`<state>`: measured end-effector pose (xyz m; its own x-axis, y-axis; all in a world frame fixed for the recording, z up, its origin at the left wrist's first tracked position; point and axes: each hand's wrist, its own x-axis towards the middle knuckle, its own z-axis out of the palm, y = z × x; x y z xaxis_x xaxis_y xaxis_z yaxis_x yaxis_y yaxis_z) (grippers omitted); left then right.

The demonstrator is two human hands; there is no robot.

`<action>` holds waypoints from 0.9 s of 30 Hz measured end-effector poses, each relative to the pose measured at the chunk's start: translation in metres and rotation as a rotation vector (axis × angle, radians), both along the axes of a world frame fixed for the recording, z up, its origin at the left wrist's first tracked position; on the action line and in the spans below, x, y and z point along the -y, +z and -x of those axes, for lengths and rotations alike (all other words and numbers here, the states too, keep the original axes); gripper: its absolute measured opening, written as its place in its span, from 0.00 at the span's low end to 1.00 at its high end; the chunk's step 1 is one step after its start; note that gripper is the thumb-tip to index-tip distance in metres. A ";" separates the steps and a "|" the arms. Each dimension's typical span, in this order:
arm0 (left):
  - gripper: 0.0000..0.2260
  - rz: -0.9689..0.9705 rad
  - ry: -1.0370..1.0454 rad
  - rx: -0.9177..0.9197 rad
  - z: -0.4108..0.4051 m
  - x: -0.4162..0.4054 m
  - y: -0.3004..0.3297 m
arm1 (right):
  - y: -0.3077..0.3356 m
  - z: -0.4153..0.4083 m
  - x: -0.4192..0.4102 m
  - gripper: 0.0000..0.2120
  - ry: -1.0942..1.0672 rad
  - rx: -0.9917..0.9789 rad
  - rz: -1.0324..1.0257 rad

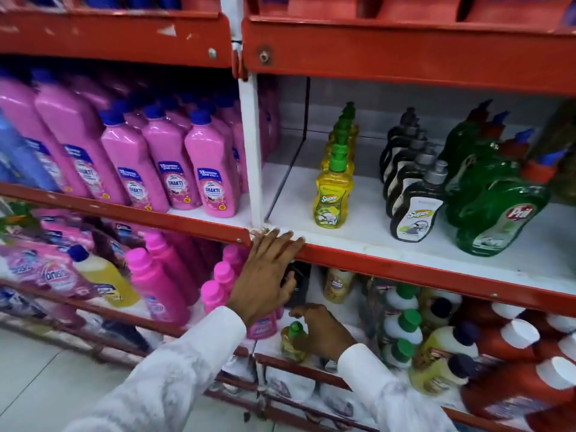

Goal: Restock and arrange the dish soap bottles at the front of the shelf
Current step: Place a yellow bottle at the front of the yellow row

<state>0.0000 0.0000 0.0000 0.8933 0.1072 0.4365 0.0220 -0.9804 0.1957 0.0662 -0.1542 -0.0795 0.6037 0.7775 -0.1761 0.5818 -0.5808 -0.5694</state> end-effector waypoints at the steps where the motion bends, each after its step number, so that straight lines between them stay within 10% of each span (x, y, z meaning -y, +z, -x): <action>1: 0.30 0.011 -0.007 0.000 0.000 0.000 -0.001 | -0.005 0.002 -0.005 0.19 -0.019 -0.007 0.029; 10: 0.31 0.017 -0.002 0.031 0.000 -0.002 -0.006 | 0.027 0.016 -0.007 0.13 -0.144 0.072 0.048; 27: 0.30 -0.040 0.095 0.128 -0.013 0.011 -0.013 | 0.270 -0.023 0.045 0.19 -0.312 0.268 -0.716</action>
